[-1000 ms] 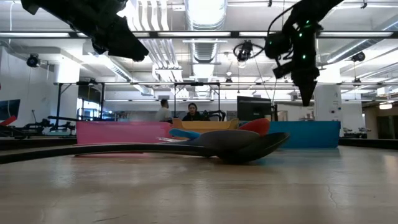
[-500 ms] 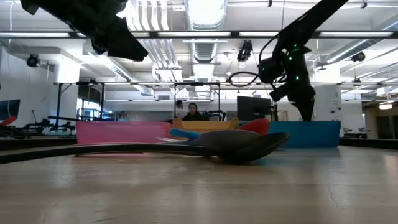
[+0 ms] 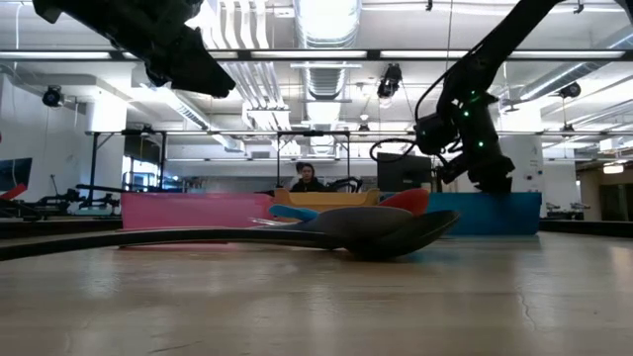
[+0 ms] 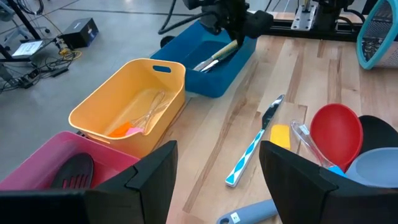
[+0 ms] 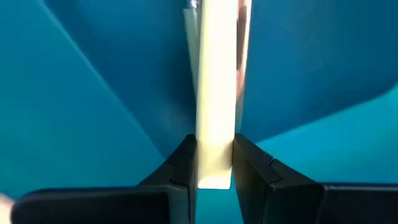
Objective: Pick & Place Kitchen Items
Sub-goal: Put the yellow knife into the blue bin, then put the black spoon into the red bin
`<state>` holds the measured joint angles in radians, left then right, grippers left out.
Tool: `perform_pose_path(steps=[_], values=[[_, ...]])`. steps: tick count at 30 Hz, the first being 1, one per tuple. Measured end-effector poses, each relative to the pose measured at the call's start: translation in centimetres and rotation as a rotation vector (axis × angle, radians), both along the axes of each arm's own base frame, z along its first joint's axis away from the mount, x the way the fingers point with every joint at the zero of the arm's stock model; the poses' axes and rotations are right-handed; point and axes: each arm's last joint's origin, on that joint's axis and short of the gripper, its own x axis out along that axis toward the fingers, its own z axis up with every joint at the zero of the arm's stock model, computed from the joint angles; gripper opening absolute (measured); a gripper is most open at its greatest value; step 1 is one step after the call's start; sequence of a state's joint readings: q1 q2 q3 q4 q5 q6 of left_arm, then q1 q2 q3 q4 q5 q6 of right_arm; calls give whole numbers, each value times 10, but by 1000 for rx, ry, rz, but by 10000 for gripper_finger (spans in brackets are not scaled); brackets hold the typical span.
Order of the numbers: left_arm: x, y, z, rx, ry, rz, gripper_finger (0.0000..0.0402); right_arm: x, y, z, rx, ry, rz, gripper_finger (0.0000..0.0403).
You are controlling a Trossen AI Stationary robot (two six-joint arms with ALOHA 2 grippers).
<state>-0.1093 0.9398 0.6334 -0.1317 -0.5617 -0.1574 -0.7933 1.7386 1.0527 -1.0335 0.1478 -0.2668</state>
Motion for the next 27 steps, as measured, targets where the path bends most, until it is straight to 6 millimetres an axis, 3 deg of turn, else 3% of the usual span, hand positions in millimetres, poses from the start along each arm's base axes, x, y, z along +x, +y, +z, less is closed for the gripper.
perform_pose_path(steps=[4,14,22,27], values=[[0,0,0,-2,-1,1,232,-5,-1,-6,-2,-1,-18,69],[0,0,0,-2,-1,1,232,-8,-3,-6,-15,-7,-58,152],[1,0,-1,-47,-20,21,232,-10,-1,8,-60,-50,-70,181],[7,-1,-10,-56,21,30,232,-12,2,26,-103,-139,-72,180]])
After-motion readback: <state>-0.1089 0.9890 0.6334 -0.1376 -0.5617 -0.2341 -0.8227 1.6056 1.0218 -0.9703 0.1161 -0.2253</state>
